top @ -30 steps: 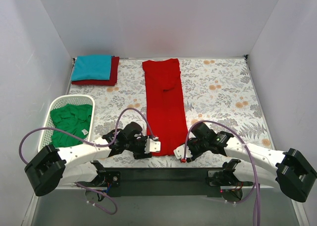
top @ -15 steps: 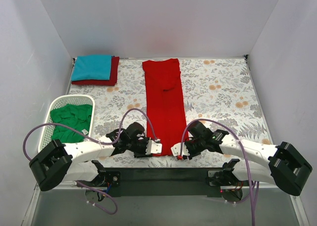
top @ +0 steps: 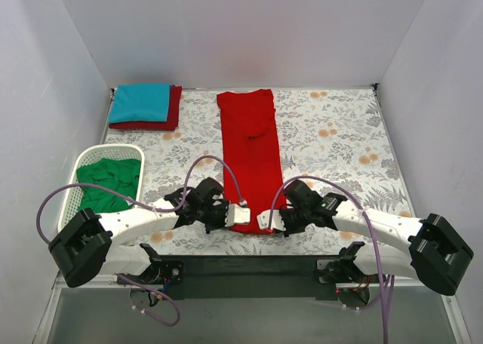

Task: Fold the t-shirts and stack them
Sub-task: Fold the tshirt

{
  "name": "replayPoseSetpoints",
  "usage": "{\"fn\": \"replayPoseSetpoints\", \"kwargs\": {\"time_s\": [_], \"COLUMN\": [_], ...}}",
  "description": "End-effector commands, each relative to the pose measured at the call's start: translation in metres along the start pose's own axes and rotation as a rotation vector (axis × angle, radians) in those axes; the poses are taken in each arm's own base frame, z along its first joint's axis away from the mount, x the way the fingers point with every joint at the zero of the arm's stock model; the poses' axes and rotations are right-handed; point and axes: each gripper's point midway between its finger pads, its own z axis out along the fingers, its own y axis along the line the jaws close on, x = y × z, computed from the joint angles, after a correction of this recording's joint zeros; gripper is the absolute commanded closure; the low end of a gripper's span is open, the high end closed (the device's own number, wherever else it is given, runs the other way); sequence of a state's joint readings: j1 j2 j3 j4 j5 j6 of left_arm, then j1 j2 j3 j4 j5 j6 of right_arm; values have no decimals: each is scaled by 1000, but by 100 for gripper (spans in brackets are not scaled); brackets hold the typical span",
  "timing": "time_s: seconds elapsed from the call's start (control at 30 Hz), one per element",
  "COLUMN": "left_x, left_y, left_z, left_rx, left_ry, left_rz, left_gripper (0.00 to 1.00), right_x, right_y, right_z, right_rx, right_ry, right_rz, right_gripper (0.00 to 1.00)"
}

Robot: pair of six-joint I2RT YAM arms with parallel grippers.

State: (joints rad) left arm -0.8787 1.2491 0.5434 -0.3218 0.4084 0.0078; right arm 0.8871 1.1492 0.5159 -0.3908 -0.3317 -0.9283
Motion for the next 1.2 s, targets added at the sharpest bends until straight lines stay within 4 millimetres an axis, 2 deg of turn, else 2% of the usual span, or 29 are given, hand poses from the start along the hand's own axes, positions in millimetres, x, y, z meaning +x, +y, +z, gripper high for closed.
{"fn": "replayPoseSetpoints", "kwargs": {"time_s": [0.0,0.07,0.13,0.3,0.4,0.57,0.6,0.7,0.8,0.9,0.97,1.03,1.07,1.1,1.17], "left_x": [-17,-23,-24,-35,-39,-59,-57,-55,-62,-63,-61,-53,-59,-55,-56], "left_y": [9,21,24,15,-8,-58,-64,-64,-53,-23,8,33,46,56,75], "left_z": [-20,-30,-35,-41,-42,-53,-57,-66,-73,-79,-85,-81,-84,-76,-76], "left_rx": [-2,-40,-40,5,58,191,211,197,177,146,93,63,41,49,41], "left_ry": [-30,-54,-59,-87,-73,-93,-78,-54,-77,-101,-121,-110,-126,-117,-133], "left_rz": [-71,-74,-72,-43,1,7,-24,-29,-40,-104,-106,-120,-92,-110,-124], "left_gripper": [100,100,100,100,100,100,100,100,100,100,100,100,100,100,100], "right_x": [-15,-18,-23,-26,-29,-64,-68,-81,-80,-71,-65,-67,-63,-63,-58], "right_y": [-23,-28,-30,-20,-8,28,30,16,2,-18,-35,-48,-56,-63,-87], "right_z": [-21,-27,-31,-35,-40,-59,-62,-70,-71,-73,-77,-78,-80,-81,-85], "right_rx": [75,91,98,65,30,-40,-38,-1,18,32,59,62,74,80,103], "right_ry": [-1,-14,-26,-41,-48,-111,-124,-126,-104,-102,-97,-104,-101,-105,-96], "right_rz": [59,69,63,77,87,58,49,42,30,47,40,43,51,50,44], "right_gripper": [99,99,99,99,99,99,99,99,99,99,99,99,99,99,99]}}
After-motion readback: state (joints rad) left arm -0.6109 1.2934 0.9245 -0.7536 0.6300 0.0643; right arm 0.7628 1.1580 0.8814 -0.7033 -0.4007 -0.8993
